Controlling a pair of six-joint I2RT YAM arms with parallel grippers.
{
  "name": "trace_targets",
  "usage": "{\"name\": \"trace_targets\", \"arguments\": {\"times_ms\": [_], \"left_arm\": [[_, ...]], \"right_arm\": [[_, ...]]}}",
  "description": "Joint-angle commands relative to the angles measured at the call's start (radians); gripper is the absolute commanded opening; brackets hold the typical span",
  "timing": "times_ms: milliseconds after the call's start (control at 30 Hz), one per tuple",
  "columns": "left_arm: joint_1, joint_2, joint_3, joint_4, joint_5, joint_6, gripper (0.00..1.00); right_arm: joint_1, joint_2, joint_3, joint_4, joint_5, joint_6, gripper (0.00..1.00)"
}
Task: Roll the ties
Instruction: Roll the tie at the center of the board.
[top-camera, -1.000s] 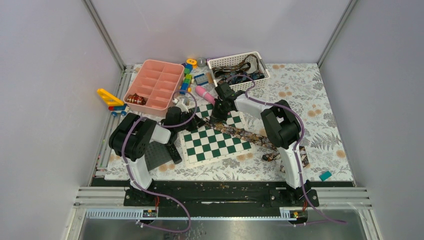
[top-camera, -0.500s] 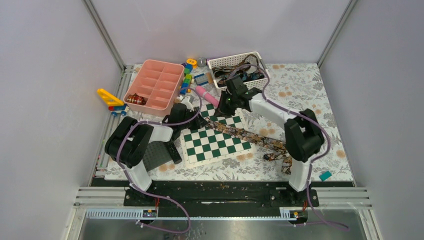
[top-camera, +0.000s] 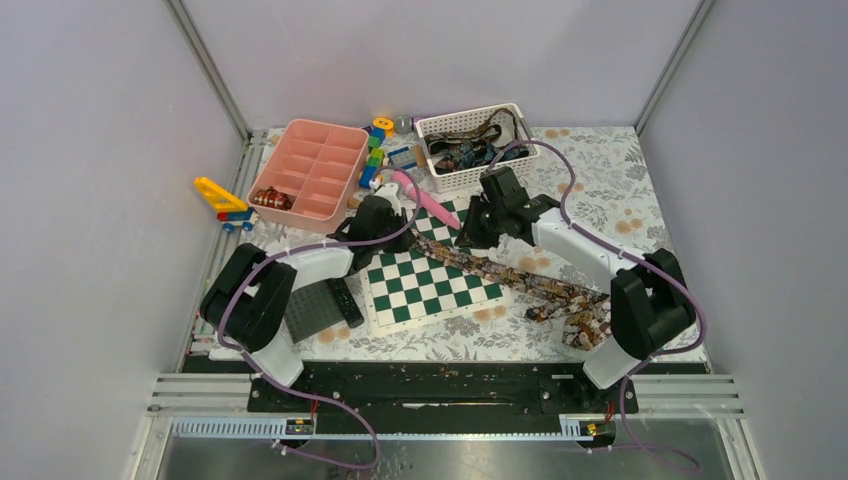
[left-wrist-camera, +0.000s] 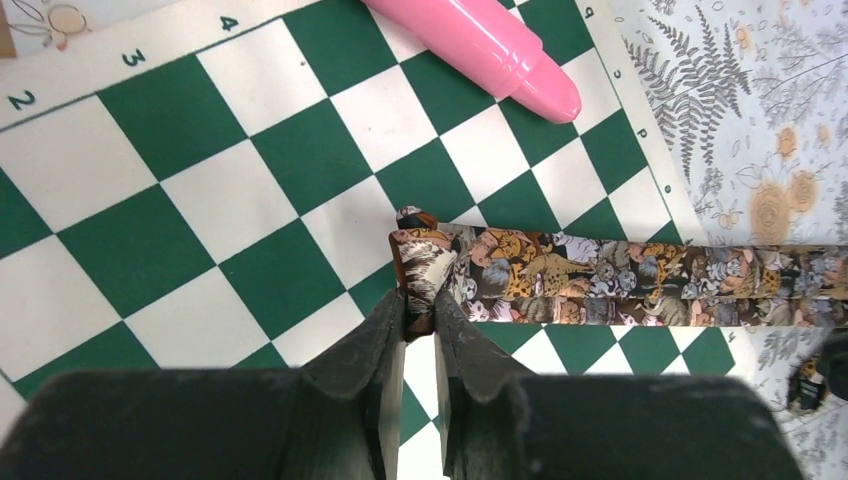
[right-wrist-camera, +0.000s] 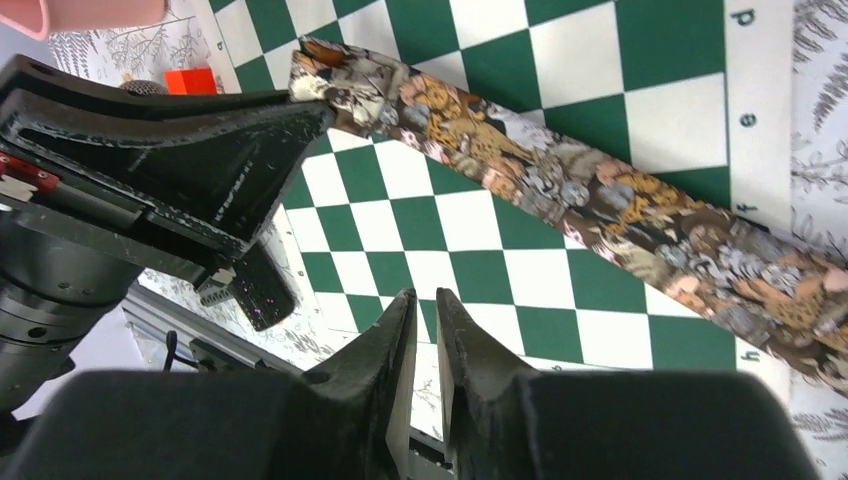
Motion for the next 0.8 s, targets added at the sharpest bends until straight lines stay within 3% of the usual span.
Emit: {"name": "trace_targets", "arguments": {"times_ms": [0, 767], "left_arm": [[-0.036, -0.041, 0.075, -0.118, -0.161, 0.1, 0.13], [-0.187, 0.082, 0.271, -0.419, -0.56, 0.282, 0.07]], "right_arm": [[-0.018, -0.099, -0.039, 0.004, 0.024, -0.021, 0.2], [-0.085, -0.359, -0.114, -0.046, 0.043, -0.005, 0.22]]}}
